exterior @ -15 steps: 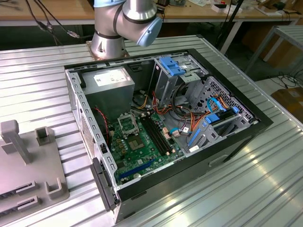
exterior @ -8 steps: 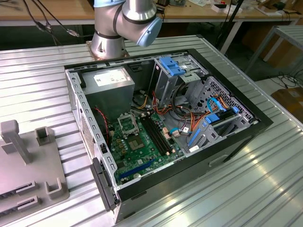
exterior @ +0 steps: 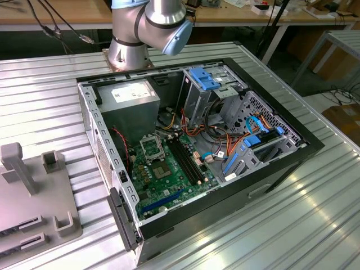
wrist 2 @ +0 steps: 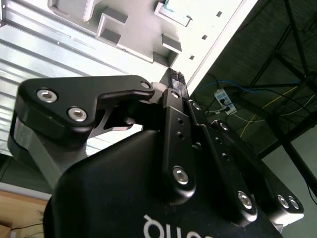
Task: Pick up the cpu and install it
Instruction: 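Pick up the cpu and move it towards the insertion slot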
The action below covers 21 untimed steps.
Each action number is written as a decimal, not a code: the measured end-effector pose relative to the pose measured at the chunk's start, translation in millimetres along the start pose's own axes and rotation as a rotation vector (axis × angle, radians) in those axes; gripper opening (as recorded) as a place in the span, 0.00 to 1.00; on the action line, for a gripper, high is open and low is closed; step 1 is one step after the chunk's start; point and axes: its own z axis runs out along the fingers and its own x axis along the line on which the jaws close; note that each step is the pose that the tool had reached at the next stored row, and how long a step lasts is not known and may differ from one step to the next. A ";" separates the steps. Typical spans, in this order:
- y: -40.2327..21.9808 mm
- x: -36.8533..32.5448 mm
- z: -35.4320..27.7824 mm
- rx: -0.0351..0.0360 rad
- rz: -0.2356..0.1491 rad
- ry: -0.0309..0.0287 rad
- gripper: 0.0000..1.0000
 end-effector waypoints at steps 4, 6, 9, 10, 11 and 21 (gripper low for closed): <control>0.0 0.0 0.0 0.0001 -0.002 0.0000 0.11; 0.0 0.0 0.0 0.0001 -0.004 0.0002 0.11; 0.0 0.0 0.0 0.0002 -0.005 0.0002 0.11; 0.0 0.0 0.0 0.0002 -0.006 0.0002 0.11; 0.0 0.0 0.0 0.0002 -0.006 0.0002 0.11; 0.0 0.0 0.0 0.0003 -0.010 0.0004 0.11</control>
